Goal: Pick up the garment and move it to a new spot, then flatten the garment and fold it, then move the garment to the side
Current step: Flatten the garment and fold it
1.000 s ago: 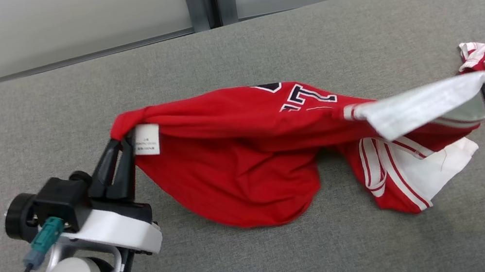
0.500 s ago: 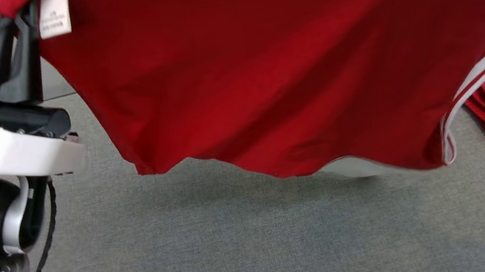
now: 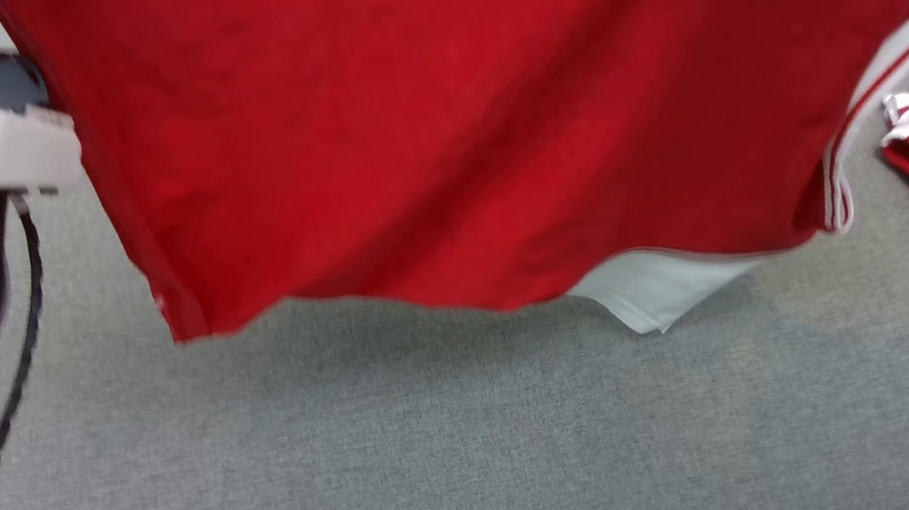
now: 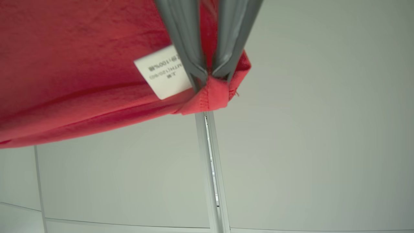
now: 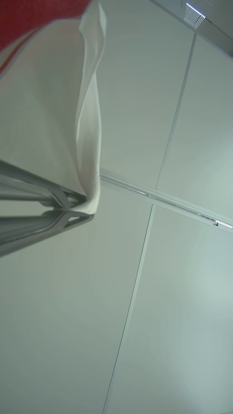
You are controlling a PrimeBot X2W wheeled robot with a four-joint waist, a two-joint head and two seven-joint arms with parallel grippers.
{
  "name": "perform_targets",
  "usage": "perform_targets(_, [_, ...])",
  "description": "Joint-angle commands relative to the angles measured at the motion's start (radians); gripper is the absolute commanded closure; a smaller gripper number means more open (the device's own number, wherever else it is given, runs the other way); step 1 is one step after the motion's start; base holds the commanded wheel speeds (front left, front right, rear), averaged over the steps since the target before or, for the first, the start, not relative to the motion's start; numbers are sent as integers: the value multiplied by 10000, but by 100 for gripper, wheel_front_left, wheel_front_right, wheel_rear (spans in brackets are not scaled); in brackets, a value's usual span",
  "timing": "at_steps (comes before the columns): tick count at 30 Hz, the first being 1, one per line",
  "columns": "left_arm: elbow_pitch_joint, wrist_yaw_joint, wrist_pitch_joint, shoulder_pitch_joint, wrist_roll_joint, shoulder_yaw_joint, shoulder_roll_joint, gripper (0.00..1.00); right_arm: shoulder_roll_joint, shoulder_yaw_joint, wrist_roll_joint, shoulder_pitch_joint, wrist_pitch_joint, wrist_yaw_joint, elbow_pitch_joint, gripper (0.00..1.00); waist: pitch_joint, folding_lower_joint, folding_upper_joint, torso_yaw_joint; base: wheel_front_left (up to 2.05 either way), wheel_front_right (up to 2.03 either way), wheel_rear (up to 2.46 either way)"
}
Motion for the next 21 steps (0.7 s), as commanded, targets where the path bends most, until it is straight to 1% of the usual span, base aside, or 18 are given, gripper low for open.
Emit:
perform_targets(1, [369,-82,-152,-488,-76,76,-112,100,-108,166,170,-522,-62,-11,387,100,523,0,0,66,0,0,0])
perform_targets(4, [1191,-327,-482,-1370,-4,6,-402,100,-228,587,385,-1577,-232,-11,1215,100,1121,0,0,104,0,0,0])
perform_targets(7, [2303,-619,-928,-2441,98,-36,-685,100,-242,1140,488,-2894,-461,-11,2178,100,1644,0,0,113,0,0,0])
perform_targets(12, [4324,-964,-1828,-4132,244,-18,-1125,100,78,2142,569,-5267,-1088,-12,3951,100,2075,0,0,12,0,0,0])
perform_targets(13, [4699,-1045,-2044,-4424,294,0,-1191,100,172,2305,584,-5648,-1223,-12,4410,100,2107,0,0,-20,0,0,0])
perform_targets(14, [5491,-1164,-2309,-4900,348,-42,-1290,100,414,2653,618,-6365,-1509,-12,5250,100,2166,0,0,-86,0,0,0])
perform_targets(17, [6766,-1366,-2533,-5233,321,-88,-1414,100,916,3337,750,-6953,-1763,-11,6567,100,2204,0,0,-216,0,0,0])
perform_targets(20, [8035,-1582,-2586,-5217,74,-107,-1655,100,1354,3878,1094,-7156,-1950,-12,7699,100,2306,0,0,-286,0,0,0])
perform_targets(21, [8035,-1582,-2586,-5217,74,-107,-1655,100,1354,3878,1094,-7156,-1950,-12,7699,100,2306,0,0,-286,0,0,0])
